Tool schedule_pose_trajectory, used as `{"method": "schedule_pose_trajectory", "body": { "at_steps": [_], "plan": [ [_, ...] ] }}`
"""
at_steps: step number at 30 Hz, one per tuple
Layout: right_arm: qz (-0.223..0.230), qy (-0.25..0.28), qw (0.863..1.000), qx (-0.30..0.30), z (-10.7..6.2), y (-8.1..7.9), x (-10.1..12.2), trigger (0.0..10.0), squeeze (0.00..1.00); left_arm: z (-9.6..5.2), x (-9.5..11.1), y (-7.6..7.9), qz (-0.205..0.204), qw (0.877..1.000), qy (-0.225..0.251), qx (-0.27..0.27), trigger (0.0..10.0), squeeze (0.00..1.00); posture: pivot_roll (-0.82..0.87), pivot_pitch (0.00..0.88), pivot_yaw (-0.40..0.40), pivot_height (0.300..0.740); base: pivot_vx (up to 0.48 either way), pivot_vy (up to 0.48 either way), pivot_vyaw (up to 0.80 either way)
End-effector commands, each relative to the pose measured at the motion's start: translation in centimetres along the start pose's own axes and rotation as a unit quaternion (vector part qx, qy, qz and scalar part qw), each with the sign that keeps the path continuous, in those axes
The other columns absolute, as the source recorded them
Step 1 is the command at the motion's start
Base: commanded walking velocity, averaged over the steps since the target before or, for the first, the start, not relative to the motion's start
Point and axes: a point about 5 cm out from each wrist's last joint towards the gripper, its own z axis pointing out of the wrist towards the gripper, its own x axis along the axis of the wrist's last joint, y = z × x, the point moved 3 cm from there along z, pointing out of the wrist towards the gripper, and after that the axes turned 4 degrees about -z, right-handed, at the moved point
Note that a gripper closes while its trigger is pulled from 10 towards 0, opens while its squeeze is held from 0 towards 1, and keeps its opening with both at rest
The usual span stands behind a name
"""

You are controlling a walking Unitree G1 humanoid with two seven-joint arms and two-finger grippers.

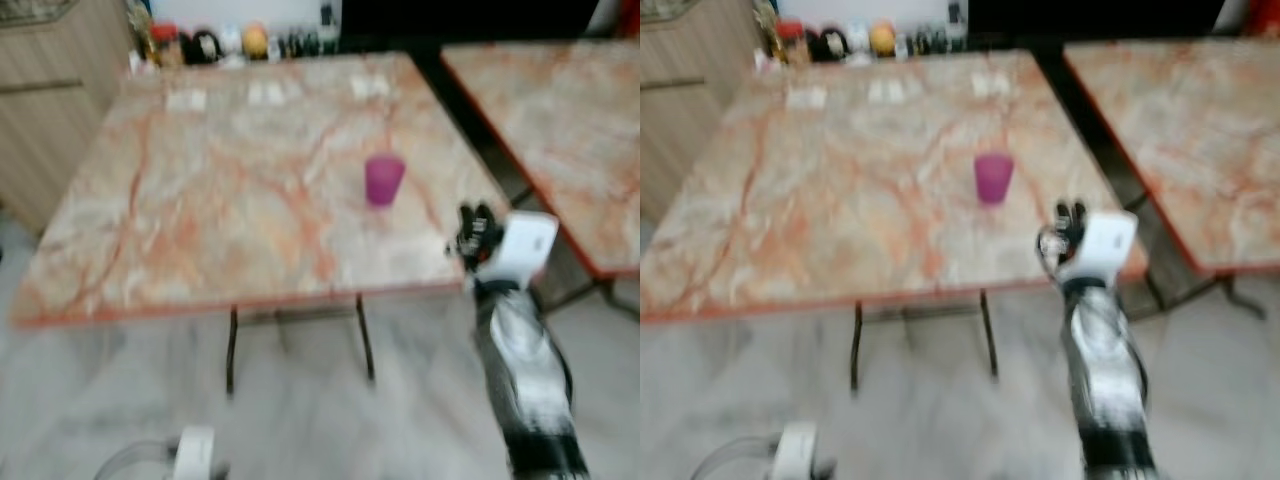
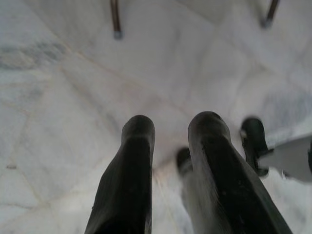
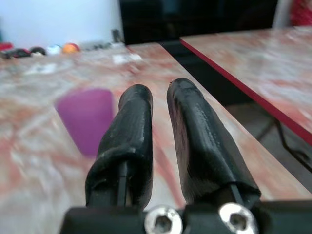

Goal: Setting the table

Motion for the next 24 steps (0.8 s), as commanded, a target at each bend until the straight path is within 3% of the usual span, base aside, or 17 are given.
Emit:
{"method": "schedule_pose_trajectory", "body": {
  "at_steps": [1, 9, 10, 11, 12, 24],
  "plan": [
    [0.006, 0.006, 1.0, 0.011, 0.0, -0.9, 0.3, 10.0, 0.0, -0.4, -1.2, -0.8, 0.005, 1.0, -0.017, 0.008, 10.0, 0.0, -0.13, 0.106, 0.034, 0.74, 0.349, 0.0, 0.0],
    [0.01, 0.005, 1.0, 0.018, 0.0, -1.1, 0.2, 10.0, 0.0, -0.4, -1.2, -0.9, 0.012, 1.0, -0.018, 0.012, 10.0, 0.0, -0.13, 0.109, 0.034, 0.74, 0.213, 0.0, 0.0],
    [0.01, 0.006, 1.0, 0.019, 0.0, -1.2, 0.3, 10.0, 0.77, -0.4, -1.2, -0.9, 0.011, 1.0, -0.018, 0.012, 10.0, 0.0, -0.13, 0.11, 0.035, 0.74, 0.0, 0.0, 0.0],
    [0.011, 0.006, 1.0, 0.021, 0.0, -1.3, 0.3, 10.0, 0.77, -0.4, -1.2, -0.9, 0.011, 1.0, -0.018, 0.012, 10.0, 0.0, -0.13, 0.11, 0.035, 0.74, 0.0, 0.0, 0.0],
    [0.012, 0.006, 1.0, 0.023, 0.0, -1.3, 0.3, 10.0, 1.0, -0.4, -1.2, -0.9, 0.011, 1.0, -0.017, 0.012, 10.0, 0.0, -0.13, 0.11, 0.034, 0.74, 0.0, 0.0, 0.0],
    [-0.003, 0.01, 1.0, 0.029, 1.3, -1.3, 1.2, 10.0, 1.0, -0.4, -1.2, -0.9, 0.01, 1.0, -0.017, 0.009, 10.0, 0.0, -0.13, 0.109, 0.035, 0.74, 0.0, 0.0, 0.0]
  ]
}}
